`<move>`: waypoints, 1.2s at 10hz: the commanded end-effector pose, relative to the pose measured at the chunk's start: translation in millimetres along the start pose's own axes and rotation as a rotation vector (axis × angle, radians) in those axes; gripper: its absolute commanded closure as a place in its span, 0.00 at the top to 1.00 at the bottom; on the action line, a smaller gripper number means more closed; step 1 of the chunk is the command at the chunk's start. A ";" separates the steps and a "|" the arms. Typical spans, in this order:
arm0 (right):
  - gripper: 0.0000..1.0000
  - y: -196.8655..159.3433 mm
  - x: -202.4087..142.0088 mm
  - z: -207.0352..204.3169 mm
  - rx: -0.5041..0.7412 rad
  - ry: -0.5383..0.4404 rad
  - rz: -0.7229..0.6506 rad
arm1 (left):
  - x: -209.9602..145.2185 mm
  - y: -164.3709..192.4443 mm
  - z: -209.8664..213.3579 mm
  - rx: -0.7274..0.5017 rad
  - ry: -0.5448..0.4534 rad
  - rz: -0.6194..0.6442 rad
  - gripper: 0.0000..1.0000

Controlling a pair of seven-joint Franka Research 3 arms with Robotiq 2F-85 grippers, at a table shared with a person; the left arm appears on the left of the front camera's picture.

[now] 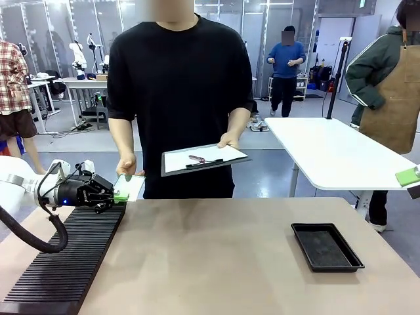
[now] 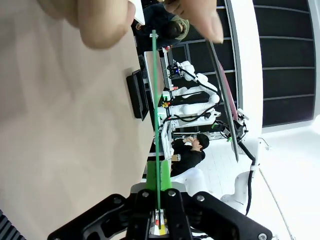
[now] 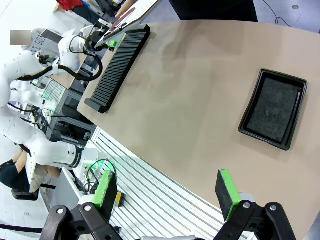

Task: Inspect the PCB.
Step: Release the Blank PCB you were holding.

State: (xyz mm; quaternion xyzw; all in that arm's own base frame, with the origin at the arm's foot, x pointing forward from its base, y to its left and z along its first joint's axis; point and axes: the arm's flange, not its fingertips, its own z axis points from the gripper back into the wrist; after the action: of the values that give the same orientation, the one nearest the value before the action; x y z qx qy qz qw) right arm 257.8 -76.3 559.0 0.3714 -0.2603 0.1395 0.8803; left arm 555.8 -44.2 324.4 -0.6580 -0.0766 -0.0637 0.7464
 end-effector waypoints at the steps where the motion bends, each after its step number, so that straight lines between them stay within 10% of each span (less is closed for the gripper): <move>1: 1.00 0.6 0.4 0.0 0.008 0.000 0.002 | -0.4 0.2 0.6 0.011 0.008 0.012 0.03; 12: 1.00 0.6 0.4 0.0 0.008 0.000 0.002 | -0.4 0.2 0.6 0.011 0.008 0.012 0.03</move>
State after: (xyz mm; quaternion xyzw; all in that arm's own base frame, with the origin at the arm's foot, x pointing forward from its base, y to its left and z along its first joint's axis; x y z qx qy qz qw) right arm 257.8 -76.3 559.0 0.3714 -0.2603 0.1395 0.8803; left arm 555.8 -44.1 324.3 -0.6578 -0.0765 -0.0634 0.7466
